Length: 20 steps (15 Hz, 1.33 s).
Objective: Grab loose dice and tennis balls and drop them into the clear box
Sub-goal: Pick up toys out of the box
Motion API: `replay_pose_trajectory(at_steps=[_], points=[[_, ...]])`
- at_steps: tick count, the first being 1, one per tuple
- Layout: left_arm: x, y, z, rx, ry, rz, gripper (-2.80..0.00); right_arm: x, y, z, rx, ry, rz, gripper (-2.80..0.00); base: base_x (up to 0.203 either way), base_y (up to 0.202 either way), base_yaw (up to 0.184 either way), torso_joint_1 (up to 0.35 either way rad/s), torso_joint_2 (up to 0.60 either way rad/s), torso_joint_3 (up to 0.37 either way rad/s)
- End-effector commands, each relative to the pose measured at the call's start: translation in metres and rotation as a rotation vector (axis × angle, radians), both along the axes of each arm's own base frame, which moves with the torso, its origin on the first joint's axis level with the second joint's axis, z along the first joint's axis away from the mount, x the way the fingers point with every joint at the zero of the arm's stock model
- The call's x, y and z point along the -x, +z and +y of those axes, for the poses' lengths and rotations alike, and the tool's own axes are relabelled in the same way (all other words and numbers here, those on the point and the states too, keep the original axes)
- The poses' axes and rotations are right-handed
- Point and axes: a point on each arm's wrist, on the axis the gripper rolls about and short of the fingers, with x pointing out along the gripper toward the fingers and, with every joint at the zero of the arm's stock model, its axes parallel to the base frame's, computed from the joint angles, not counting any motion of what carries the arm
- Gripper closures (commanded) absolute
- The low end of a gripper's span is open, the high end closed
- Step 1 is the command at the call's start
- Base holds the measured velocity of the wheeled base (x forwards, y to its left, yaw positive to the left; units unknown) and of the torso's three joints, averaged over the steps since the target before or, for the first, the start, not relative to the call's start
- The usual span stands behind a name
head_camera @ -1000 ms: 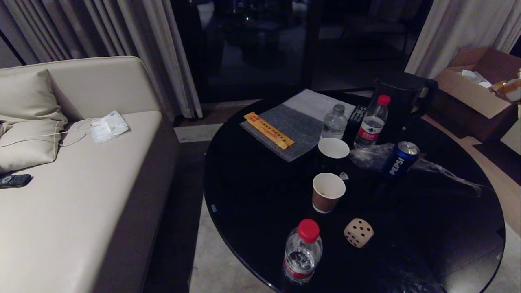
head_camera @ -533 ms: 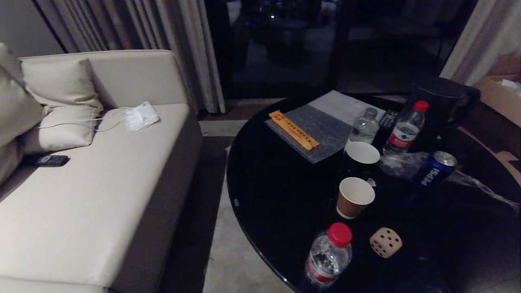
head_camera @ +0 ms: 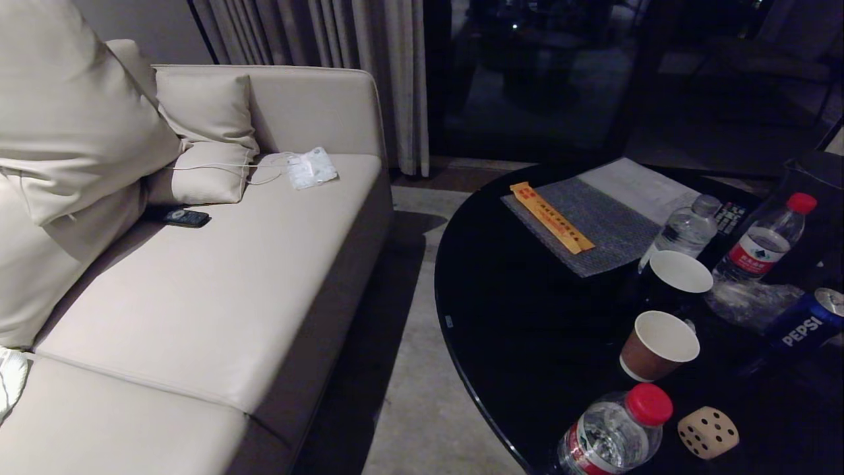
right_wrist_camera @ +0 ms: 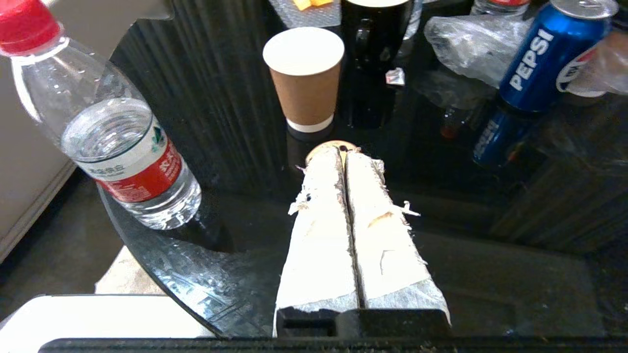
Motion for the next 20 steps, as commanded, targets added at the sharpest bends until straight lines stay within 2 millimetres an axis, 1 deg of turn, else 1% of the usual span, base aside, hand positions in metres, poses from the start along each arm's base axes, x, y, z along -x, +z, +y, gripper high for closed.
replay_pose_trajectory(at_steps=[1,2,3,4,5,7,8,10,11,13,15,16,17,18,20], points=[[0.0,0.0,0.0,0.001,0.001,0.002,0.0,0.001,0.003,0.0,0.0,-0.012,-0.006,0.0,0.0,0.0,0.0,0.0,0.0,0.0],[0.0,0.0,0.0,0.001,0.002,0.002,0.0,0.004,0.013,0.0,-0.001,-0.019,-0.026,0.0,0.0,0.0,0.0,0.0,0.0,0.0],[0.0,0.0,0.0,-0.001,0.002,0.002,0.0,0.005,0.024,0.0,0.0,-0.023,0.001,0.0,0.0,0.0,0.0,0.0,0.0,0.0],[0.0,0.0,0.0,0.001,0.001,0.002,0.0,0.003,0.035,0.0,-0.002,-0.025,0.056,0.0,0.0,0.0,0.0,0.0,0.0,0.0],[0.0,0.0,0.0,0.0,0.002,0.002,0.0,-0.004,0.05,0.0,-0.007,-0.027,0.134,0.0,0.0,0.0,0.0,0.0,0.0,0.0],[0.0,0.0,0.0,0.001,0.002,0.002,0.0,-0.031,0.074,0.0,-0.019,-0.033,0.294,0.0,0.0,0.0,0.0,0.0,0.0,0.0],[0.0,0.0,0.0,0.001,0.001,0.002,0.0,-0.051,0.084,0.0,-0.023,-0.036,0.377,0.0,0.0,0.0,0.0,0.0,0.0,0.0],[0.0,0.0,0.0,0.001,0.001,0.003,0.0,-0.094,0.096,0.0,-0.035,-0.041,0.507,0.0,0.0,0.0,0.0,0.0,0.0,0.0],[0.0,0.0,0.0,0.001,0.001,0.003,0.0,-0.118,0.097,0.0,-0.04,-0.042,0.57,0.0,0.0,0.0,0.0,0.0,0.0,0.0],[0.0,0.0,0.0,0.001,0.001,0.002,0.0,-0.158,0.089,0.004,-0.037,-0.024,0.689,0.0,0.0,0.0,0.0,0.0,0.0,0.0],[0.0,0.0,0.0,0.001,0.001,0.002,0.0,-0.183,0.078,0.01,-0.02,0.002,0.772,0.0,0.0,0.0,0.0,0.0,0.0,0.0],[0.0,0.0,0.0,0.001,0.001,0.002,0.0,-0.19,0.074,0.011,-0.014,0.01,0.8,0.0,0.0,0.0,0.0,0.0,0.0,0.0],[0.0,0.0,0.0,0.0,0.001,0.003,0.0,-0.194,0.072,0.012,-0.011,0.011,0.821,0.0,0.0,0.0,0.0,0.0,0.0,0.0],[0.0,0.0,0.0,0.001,0.002,0.003,0.0,-0.195,0.069,0.012,0.003,0.013,0.857,-2.8,0.0,0.0,0.0,0.0,0.0,0.0],[0.0,0.0,0.0,0.001,0.001,0.002,0.0,-0.2,0.073,0.011,0.072,0.037,0.869,-2.8,0.0,0.0,0.0,0.0,0.0,0.0]])
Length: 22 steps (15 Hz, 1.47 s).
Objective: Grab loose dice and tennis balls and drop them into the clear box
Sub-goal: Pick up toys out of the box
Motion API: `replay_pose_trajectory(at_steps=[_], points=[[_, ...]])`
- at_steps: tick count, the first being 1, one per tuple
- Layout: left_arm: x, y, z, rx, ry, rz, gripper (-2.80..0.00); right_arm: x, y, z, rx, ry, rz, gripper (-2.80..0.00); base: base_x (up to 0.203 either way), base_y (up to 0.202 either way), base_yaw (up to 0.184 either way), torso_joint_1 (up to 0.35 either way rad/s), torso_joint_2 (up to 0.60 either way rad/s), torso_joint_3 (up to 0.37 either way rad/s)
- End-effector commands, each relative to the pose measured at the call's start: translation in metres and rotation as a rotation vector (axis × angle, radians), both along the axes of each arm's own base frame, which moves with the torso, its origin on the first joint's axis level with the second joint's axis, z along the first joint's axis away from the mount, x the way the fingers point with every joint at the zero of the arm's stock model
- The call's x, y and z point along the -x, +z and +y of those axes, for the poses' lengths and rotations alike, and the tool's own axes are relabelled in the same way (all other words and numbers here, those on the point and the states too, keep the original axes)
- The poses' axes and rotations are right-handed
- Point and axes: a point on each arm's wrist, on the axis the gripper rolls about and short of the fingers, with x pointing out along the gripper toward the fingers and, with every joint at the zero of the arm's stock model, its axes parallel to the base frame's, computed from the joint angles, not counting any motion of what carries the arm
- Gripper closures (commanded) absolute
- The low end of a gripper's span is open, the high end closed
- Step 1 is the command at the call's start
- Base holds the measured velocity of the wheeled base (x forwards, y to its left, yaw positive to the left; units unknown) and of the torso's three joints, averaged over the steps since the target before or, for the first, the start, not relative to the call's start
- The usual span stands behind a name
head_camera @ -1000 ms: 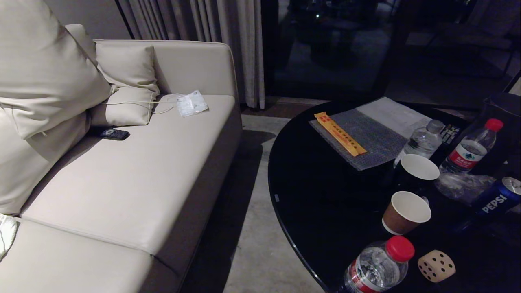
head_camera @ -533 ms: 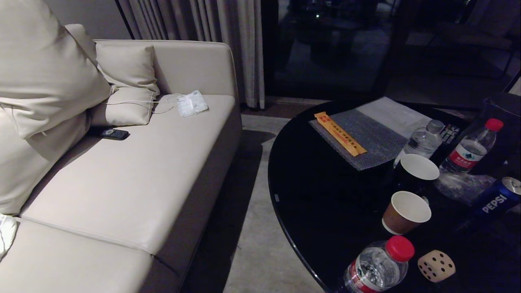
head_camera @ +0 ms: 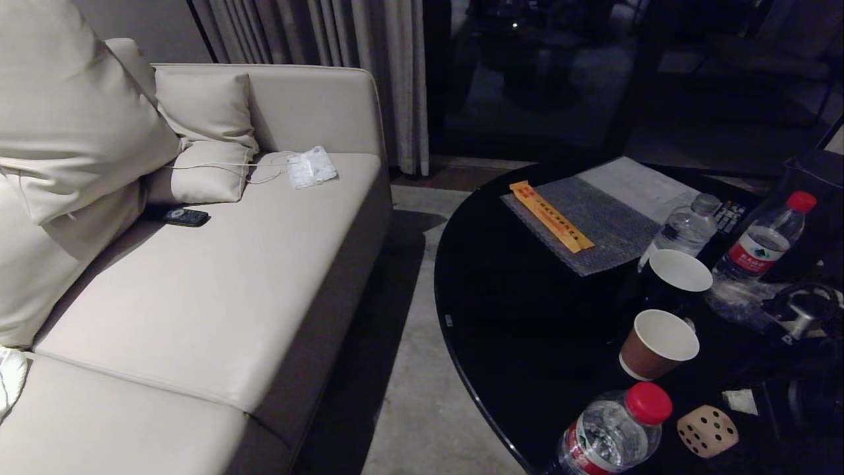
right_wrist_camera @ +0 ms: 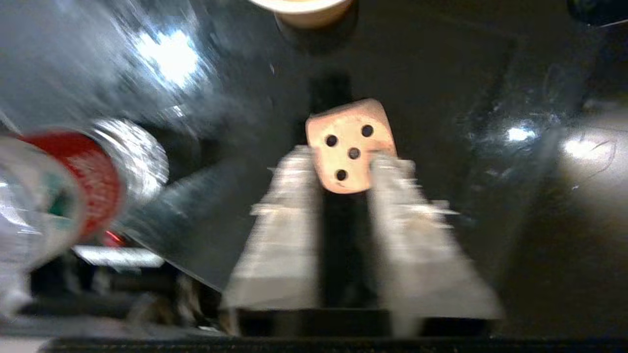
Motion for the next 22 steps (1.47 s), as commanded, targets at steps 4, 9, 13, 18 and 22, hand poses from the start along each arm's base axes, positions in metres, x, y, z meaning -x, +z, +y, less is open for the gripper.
replay_pose_trajectory(at_steps=[4,9,13,18,22], points=[[0.0,0.0,0.0,0.001,0.001,0.003,0.0,-0.017,-0.011,-0.014,0.12,0.065,0.082,-2.8,0.0,0.0,0.0,0.0,0.0,0.0],[0.0,0.0,0.0,0.001,0.001,0.003,0.0,-0.032,-0.023,-0.017,0.153,0.126,0.147,-2.8,0.0,0.0,0.0,0.0,0.0,0.0],[0.0,0.0,0.0,0.001,0.001,0.003,0.0,-0.038,-0.034,-0.016,0.124,0.168,0.21,-2.8,0.0,0.0,0.0,0.0,0.0,0.0],[0.0,0.0,0.0,0.001,0.001,0.003,0.0,-0.047,-0.052,-0.015,0.083,0.192,0.283,-2.8,0.0,0.0,0.0,0.0,0.0,0.0],[0.0,0.0,0.0,0.001,0.001,0.003,0.0,-0.053,-0.06,-0.017,0.039,0.203,0.312,-2.8,0.0,0.0,0.0,0.0,0.0,0.0]])
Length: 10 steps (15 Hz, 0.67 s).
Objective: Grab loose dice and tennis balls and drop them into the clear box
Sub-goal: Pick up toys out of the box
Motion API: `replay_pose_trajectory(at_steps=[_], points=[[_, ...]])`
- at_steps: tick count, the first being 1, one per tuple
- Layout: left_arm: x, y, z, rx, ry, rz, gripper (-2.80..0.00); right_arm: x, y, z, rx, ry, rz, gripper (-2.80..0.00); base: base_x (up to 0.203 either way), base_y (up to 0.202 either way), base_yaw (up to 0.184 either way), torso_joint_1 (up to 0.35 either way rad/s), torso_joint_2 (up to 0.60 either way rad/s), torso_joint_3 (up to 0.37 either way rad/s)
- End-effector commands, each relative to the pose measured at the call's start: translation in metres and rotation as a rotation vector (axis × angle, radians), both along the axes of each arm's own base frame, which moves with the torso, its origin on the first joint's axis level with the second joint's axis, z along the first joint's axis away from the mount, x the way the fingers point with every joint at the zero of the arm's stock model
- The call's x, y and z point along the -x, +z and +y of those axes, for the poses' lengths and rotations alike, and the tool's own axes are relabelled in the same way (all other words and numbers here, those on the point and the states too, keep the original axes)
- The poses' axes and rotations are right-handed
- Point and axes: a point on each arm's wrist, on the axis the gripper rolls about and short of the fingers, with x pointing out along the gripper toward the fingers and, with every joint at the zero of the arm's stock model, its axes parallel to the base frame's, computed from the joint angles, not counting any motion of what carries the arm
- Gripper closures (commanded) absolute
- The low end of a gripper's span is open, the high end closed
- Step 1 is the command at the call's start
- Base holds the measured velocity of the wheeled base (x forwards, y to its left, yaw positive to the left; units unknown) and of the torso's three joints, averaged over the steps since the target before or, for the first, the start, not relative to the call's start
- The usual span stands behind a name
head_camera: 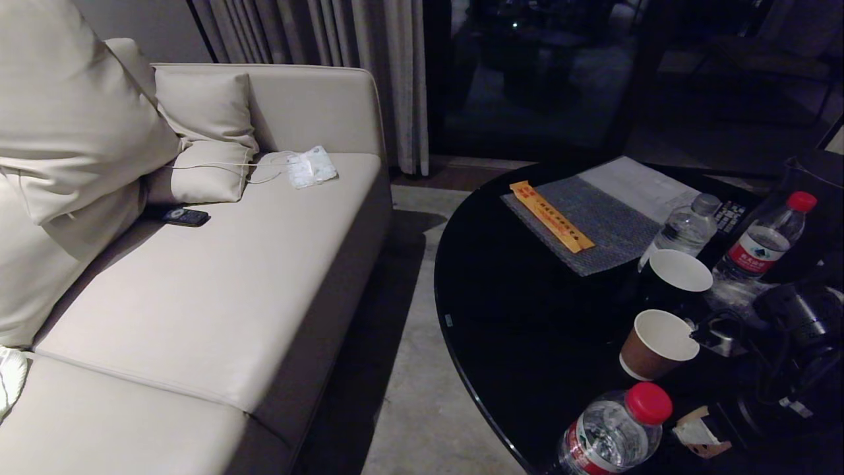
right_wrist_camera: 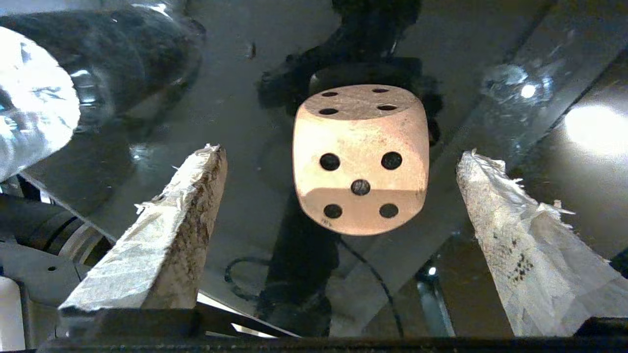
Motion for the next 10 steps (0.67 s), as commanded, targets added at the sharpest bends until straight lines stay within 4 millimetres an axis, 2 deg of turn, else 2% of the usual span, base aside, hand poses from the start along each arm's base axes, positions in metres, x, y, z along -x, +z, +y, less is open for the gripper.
replay_pose_trajectory(at_steps=[1,6,10], points=[[0.0,0.0,0.0,0.001,0.001,0.003,0.0,-0.004,-0.009,-0.002,-0.002,-0.004,0.042,-2.8,0.0,0.0,0.0,0.0,0.0,0.0],[0.0,0.0,0.0,0.001,0.001,0.002,0.0,-0.019,-0.013,-0.002,0.004,0.005,0.037,-2.8,0.0,0.0,0.0,0.0,0.0,0.0],[0.0,0.0,0.0,0.001,0.001,0.002,0.0,-0.022,-0.019,-0.004,0.023,0.047,0.049,-2.8,0.0,0.0,0.0,0.0,0.0,0.0]])
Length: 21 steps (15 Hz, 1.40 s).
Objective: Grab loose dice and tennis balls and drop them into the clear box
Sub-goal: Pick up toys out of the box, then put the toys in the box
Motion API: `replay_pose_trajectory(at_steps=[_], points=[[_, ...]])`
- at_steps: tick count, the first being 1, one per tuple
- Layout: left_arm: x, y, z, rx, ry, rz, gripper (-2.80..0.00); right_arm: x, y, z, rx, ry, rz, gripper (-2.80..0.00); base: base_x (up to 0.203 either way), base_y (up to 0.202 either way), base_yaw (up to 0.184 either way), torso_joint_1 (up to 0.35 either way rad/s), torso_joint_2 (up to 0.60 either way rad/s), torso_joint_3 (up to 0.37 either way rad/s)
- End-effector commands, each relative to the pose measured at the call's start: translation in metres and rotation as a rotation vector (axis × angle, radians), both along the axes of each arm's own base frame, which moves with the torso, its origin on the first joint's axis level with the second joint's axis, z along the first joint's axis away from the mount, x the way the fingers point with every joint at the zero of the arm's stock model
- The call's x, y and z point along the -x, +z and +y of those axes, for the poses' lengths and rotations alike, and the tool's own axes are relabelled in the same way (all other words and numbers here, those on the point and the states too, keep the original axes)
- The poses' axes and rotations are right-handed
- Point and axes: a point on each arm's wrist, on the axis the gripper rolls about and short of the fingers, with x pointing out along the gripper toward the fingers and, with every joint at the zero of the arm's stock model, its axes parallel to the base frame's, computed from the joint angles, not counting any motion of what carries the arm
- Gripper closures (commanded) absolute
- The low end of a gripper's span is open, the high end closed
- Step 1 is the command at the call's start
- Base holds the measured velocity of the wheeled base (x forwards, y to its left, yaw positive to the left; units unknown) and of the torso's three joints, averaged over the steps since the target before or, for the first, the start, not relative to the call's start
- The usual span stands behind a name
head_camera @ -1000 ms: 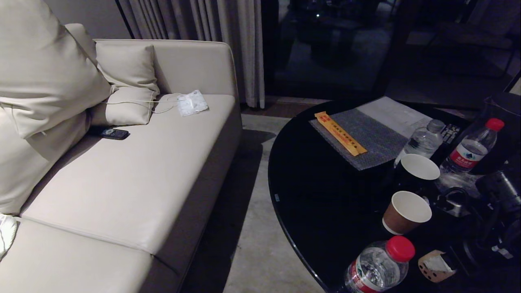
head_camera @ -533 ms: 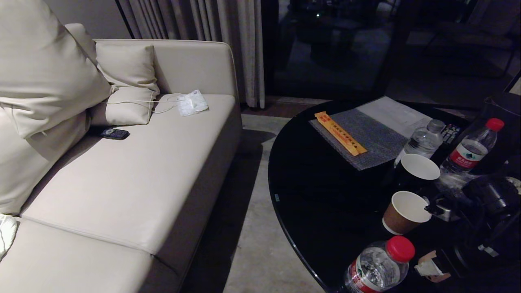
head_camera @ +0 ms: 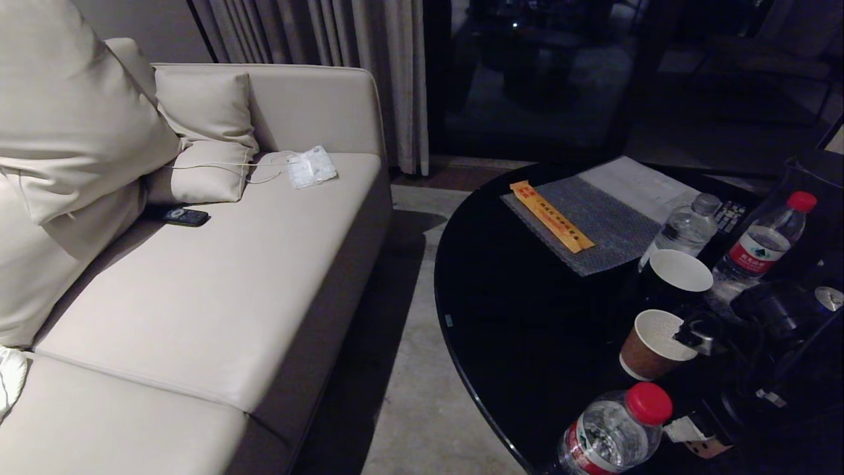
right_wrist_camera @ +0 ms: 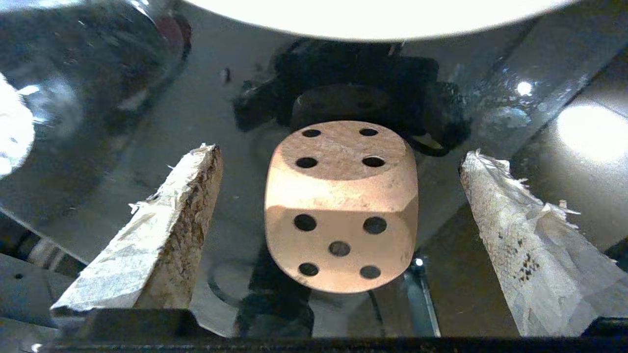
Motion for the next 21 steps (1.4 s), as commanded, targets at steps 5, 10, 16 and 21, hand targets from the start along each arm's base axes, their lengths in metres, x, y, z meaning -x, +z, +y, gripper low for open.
replay_pose_trajectory(at_steps=[5,10,16,21], points=[[0.0,0.0,0.0,0.001,0.001,0.003,0.0,0.0,-0.004,-0.011,0.032,0.006,0.019,0.0,0.0,0.0,0.0,0.0,0.0,0.0],[0.0,0.0,0.0,0.001,0.001,0.003,0.0,0.001,0.001,-0.012,0.093,0.001,-0.002,0.0,0.0,0.0,0.0,0.0,0.0,0.0],[0.0,0.0,0.0,0.001,0.001,0.003,0.0,0.032,0.044,-0.013,0.102,-0.036,-0.188,0.0,0.0,0.0,0.0,0.0,0.0,0.0],[0.0,0.0,0.0,0.001,0.001,0.003,0.0,0.079,0.085,-0.008,0.022,-0.193,-0.409,0.0,0.0,0.0,0.0,0.0,0.0,0.0]])
